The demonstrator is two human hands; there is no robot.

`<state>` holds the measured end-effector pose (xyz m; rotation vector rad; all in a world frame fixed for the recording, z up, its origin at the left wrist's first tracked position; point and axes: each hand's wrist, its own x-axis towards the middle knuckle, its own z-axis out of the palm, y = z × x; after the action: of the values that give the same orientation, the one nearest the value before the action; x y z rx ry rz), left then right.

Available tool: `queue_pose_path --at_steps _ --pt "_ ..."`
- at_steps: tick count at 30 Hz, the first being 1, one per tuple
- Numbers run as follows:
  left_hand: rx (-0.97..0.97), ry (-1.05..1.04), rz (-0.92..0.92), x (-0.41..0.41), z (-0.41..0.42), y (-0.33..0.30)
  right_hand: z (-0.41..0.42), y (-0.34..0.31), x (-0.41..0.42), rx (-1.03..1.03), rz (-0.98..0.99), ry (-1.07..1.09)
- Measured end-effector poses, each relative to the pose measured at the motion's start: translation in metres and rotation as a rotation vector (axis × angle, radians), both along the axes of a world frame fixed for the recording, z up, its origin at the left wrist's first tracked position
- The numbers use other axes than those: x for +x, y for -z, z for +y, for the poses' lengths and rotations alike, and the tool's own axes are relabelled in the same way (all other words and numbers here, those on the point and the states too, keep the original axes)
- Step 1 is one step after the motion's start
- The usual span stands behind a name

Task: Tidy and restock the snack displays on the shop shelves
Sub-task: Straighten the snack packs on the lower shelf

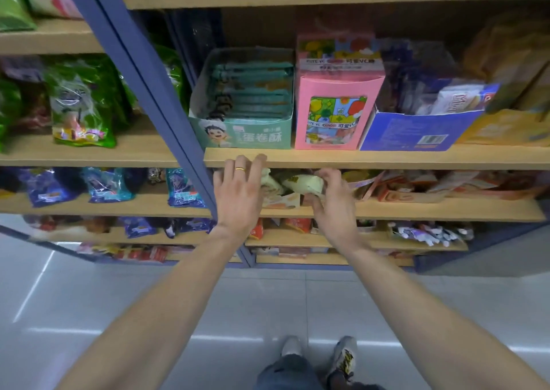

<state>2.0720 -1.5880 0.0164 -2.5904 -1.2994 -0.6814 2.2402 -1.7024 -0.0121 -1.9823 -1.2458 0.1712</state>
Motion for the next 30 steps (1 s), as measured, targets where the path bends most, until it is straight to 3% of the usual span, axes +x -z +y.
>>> queue_pose_path --at_steps 3,6,12,16,24,30 --pt "0.052 0.036 -0.057 0.007 -0.001 0.01 0.009 0.006 -0.013 0.026 -0.065 0.094" --pt "0.071 0.103 0.008 0.009 -0.002 0.026 0.018 0.011 -0.024 0.029 -0.089 0.147" --pt "-0.065 0.084 0.133 0.016 -0.007 0.043 0.03 0.017 -0.036 0.079 0.082 0.172" --pt "-0.133 0.115 0.177 0.022 -0.008 0.039 0.037 0.022 -0.03 0.067 0.032 0.207" --pt "-0.251 0.11 0.313 0.031 0.001 0.044 0.048 0.028 -0.002 -0.164 -0.051 0.114" --pt "-0.33 0.148 0.2 0.032 0.005 0.04 0.048 0.025 0.01 -0.311 -0.081 0.046"
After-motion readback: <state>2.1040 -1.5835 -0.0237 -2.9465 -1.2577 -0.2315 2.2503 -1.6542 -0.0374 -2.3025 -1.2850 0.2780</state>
